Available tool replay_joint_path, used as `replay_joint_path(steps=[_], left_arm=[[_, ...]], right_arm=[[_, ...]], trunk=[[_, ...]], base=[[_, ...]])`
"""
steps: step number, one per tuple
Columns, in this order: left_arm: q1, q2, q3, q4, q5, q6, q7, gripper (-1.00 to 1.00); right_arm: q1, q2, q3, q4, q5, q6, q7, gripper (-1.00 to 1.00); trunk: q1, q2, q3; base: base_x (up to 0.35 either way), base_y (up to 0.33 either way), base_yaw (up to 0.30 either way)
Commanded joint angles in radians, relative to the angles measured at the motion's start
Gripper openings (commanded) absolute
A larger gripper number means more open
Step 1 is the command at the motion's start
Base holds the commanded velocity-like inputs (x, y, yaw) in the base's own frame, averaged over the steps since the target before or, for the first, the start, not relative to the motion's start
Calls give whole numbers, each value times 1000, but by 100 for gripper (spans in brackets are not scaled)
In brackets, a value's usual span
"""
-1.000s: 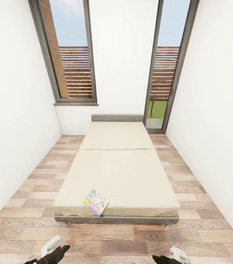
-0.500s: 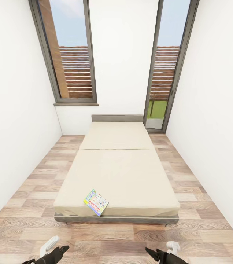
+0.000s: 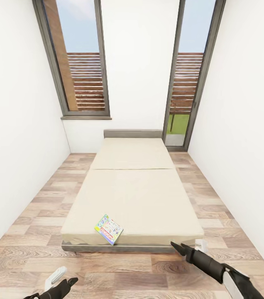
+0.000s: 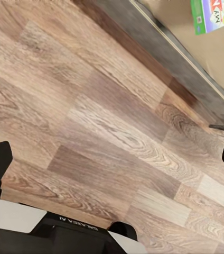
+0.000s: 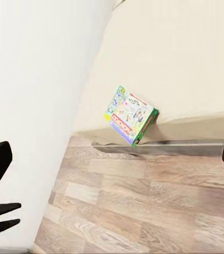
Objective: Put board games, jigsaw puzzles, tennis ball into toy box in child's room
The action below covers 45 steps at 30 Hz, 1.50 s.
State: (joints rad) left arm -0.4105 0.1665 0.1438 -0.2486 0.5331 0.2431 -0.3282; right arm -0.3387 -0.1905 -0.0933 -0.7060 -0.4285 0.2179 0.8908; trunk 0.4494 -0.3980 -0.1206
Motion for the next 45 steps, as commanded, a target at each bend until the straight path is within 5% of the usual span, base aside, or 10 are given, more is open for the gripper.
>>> replay_joint_path(steps=[1, 9, 13, 17, 21, 25, 35, 45], left_arm=[[-1, 0, 7, -1, 5, 9, -3, 100], [-1, 2, 6, -17, 4, 9, -2, 100], [-1, 13, 7, -34, 4, 10, 3, 100], [-21, 63, 10, -86, 6, 40, 3, 100], [-53, 93, 48, -106, 19, 136, 2, 100], [-105, 100, 123, -115, 59, 227, 0, 100], [-157, 99, 217, -142, 111, 350, -52, 100], [-160, 95, 242, -138, 127, 359, -151, 100]], right_arm=[[0, 2, -10, -66, -7, 53, 3, 100], [0, 20, -39, -329, -9, 224, -3, 100], [-9, 79, -41, -379, -9, 288, -9, 100], [-26, 164, -43, -405, -7, 346, -70, 100], [-39, 193, -41, -452, -7, 369, -122, 100], [-39, 199, -42, -510, -7, 398, -141, 100], [-39, 201, -46, -525, -9, 414, -147, 100], [-39, 203, -45, -521, -8, 410, -151, 100]], trunk=[[1, -2, -2], [1, -2, -2], [1, -2, -2], [1, -2, -2], [1, -2, -2], [1, -2, -2], [1, -2, -2], [1, -2, -2]], base=[[0, 0, 0], [0, 0, 0], [0, 0, 0], [0, 0, 0], [0, 0, 0], [0, 0, 0], [0, 0, 0], [0, 0, 0]])
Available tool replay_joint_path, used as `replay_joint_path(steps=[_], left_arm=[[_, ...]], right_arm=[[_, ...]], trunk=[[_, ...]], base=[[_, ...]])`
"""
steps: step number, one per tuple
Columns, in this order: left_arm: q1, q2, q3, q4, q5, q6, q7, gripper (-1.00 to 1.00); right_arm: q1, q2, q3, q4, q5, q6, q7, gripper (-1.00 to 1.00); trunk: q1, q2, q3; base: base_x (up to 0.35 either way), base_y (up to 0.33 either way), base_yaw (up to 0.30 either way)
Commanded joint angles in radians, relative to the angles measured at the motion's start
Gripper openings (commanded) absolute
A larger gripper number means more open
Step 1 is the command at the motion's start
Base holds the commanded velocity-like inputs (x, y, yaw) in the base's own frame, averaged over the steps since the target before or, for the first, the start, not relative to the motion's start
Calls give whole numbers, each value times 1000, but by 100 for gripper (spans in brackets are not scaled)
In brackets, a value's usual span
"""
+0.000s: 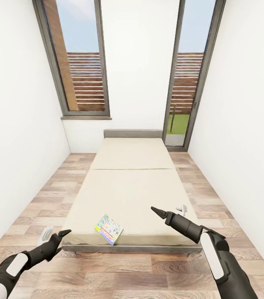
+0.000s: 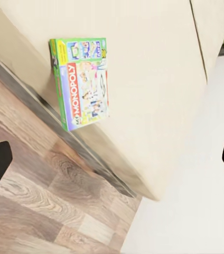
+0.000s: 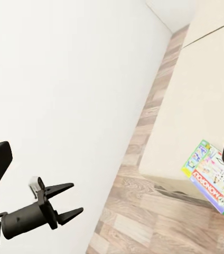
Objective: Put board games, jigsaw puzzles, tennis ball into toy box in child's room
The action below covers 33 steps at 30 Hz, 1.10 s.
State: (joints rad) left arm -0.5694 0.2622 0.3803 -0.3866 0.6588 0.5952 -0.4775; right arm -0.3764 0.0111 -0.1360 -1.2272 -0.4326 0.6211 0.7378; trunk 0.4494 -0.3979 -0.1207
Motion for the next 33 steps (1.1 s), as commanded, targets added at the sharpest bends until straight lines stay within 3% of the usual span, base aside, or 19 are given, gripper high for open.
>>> replay_joint_path(steps=[1, 7, 14, 16, 23, 33], left_arm=[[-1, 0, 6, 3, 2, 7, -19, 100], [0, 5, 5, 13, 1, 19, -96, 100], [0, 11, 7, 15, -4, 188, -130, 100], [0, 12, 7, 15, -5, 208, -131, 100], [0, 10, 7, 15, -5, 195, -138, 100], [0, 2, 33, 22, -10, 152, -141, 100]], right_arm=[[-1, 1, -1, 0, -3, 7, -1, 100], [-1, 1, -1, 0, -5, 5, -17, 100], [-1, 0, -1, 0, -6, 5, -20, 100], [0, 0, -1, 0, -5, 5, -20, 100], [2, 0, -1, -1, -4, 5, -20, 100], [2, 0, -2, -1, -4, 5, -20, 100]], trunk=[[1, -2, -2], [1, -2, -2], [1, -2, -2], [1, -2, -2], [1, -2, -2], [1, -2, -2]], base=[[0, 0, 0], [0, 0, 0], [0, 0, 0], [0, 0, 0], [0, 0, 0], [0, 0, 0]])
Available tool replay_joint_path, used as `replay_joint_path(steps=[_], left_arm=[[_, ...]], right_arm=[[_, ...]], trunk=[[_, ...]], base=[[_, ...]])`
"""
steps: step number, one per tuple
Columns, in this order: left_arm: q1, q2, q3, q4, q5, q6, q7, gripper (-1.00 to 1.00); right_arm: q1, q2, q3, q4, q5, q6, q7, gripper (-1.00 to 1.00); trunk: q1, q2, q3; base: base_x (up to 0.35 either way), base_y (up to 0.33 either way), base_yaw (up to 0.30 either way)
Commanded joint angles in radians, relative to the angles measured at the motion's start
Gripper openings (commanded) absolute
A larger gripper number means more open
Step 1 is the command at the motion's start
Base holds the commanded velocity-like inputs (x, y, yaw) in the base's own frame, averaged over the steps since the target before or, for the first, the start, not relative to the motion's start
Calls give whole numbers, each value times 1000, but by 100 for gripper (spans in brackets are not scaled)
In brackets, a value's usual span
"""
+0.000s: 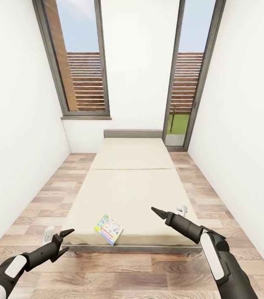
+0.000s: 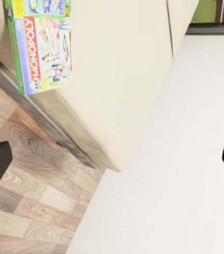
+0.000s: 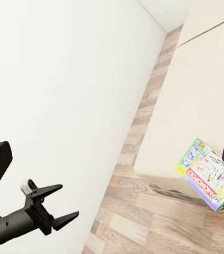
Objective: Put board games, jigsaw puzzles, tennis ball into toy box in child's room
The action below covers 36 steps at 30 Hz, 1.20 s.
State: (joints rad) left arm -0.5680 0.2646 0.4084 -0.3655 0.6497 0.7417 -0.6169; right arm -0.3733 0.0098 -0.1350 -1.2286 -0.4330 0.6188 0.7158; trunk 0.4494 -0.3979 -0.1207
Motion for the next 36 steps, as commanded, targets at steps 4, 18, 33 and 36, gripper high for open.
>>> replay_joint_path(steps=[4, 18, 33, 36], left_arm=[[-1, 0, 7, 31, -1, -41, -10, 100], [-1, 6, 6, 54, -2, -111, -64, 100], [-1, 8, 7, 54, 4, -113, -68, 100], [-1, 8, 7, 55, 4, -113, -67, 100]], right_arm=[[-1, 1, -1, 0, -4, 7, 2, 100], [-1, 1, 0, -1, -4, 6, 5, 100], [5, 2, 4, -11, -3, 0, 7, 100], [5, 2, 4, -12, -3, 0, 6, 100]], trunk=[[1, -2, -2], [1, -2, -2], [43, -79, -37], [54, -100, -46]], base=[[0, 0, 0], [0, 0, 0], [0, 0, 0], [0, 0, 0]])
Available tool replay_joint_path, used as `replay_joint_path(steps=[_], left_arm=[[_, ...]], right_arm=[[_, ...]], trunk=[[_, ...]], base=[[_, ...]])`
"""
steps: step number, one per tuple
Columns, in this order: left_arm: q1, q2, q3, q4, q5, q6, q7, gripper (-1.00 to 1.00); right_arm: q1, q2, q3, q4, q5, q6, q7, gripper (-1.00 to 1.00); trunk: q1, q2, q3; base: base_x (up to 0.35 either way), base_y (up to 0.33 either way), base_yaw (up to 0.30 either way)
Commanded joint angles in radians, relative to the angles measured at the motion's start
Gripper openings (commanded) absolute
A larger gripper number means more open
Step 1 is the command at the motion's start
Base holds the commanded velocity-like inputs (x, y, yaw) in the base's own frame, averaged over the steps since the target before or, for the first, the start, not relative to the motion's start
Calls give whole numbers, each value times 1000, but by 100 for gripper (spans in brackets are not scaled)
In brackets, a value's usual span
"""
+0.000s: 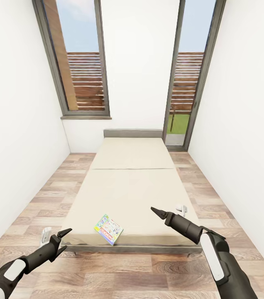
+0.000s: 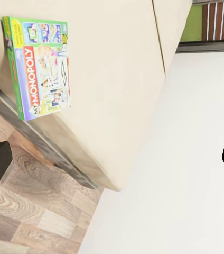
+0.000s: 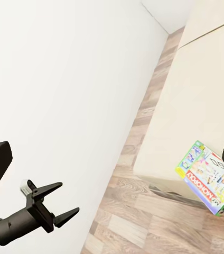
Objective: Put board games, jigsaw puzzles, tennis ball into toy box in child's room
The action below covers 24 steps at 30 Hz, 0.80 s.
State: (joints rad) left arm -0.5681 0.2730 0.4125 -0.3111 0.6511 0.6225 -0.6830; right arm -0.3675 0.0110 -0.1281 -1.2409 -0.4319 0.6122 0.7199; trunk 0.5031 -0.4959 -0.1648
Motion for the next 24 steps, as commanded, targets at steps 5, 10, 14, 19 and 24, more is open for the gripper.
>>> replay_joint_path(steps=[5, 10, 14, 19, 24], left_arm=[[-1, -1, 2, 10, 0, 7, -5, 100], [-1, -2, 1, 16, -3, 7, -14, 100], [-1, -2, 0, 17, -4, 7, -25, 100], [-1, -2, 0, 18, -5, 4, -30, 100], [-1, -2, 0, 18, -5, 4, -33, 100]], right_arm=[[-1, 0, -2, -2, -4, 8, 3, 100], [-1, 0, -2, -6, -4, 13, 5, 100], [0, 0, -2, -24, -4, 18, 5, 100], [2, 0, -2, -35, -5, 21, 5, 100], [2, 0, -2, -38, -5, 23, 7, 100]], trunk=[[20, -37, -18], [39, -72, -33], [54, -100, -46], [73, -135, -61], [93, -170, -79]], base=[[0, 0, 0], [0, 0, 0], [0, 0, 0], [0, 0, 0], [0, 0, 0]])
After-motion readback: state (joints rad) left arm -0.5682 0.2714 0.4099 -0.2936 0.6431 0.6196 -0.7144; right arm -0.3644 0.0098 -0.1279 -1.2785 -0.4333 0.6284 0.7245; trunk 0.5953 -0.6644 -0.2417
